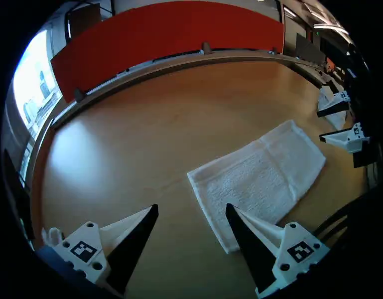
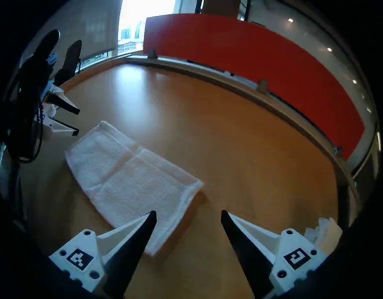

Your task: Fold towel

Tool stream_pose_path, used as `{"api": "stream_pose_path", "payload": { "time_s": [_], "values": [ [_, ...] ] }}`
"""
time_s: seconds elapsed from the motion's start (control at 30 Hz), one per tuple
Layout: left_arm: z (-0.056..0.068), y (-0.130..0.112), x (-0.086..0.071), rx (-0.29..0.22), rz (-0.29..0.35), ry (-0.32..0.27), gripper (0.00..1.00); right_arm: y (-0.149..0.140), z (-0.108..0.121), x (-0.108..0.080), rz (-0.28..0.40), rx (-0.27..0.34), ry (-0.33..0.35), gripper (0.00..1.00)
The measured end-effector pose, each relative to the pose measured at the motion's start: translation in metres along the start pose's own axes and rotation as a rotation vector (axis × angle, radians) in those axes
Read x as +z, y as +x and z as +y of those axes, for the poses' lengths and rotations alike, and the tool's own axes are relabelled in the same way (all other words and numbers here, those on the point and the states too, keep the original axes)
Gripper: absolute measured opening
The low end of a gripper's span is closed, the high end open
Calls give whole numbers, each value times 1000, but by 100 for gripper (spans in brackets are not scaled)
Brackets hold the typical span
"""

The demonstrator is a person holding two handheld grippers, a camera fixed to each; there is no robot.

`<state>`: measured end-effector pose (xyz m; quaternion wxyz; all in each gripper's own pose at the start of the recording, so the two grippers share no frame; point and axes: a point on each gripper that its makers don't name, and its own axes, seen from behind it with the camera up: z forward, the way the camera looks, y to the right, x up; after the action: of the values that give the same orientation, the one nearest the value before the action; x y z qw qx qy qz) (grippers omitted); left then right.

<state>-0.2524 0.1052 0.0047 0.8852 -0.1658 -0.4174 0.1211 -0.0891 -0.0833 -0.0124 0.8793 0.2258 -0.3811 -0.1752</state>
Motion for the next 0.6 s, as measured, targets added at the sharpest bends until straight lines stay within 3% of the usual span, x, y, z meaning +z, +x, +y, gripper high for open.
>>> {"api": "stream_pose_path", "payload": {
  "time_s": [0.6],
  "values": [
    [8,-30,-21,-55,-12,14,100,-17,-17,-26,4,13,12,100]
  ]
}}
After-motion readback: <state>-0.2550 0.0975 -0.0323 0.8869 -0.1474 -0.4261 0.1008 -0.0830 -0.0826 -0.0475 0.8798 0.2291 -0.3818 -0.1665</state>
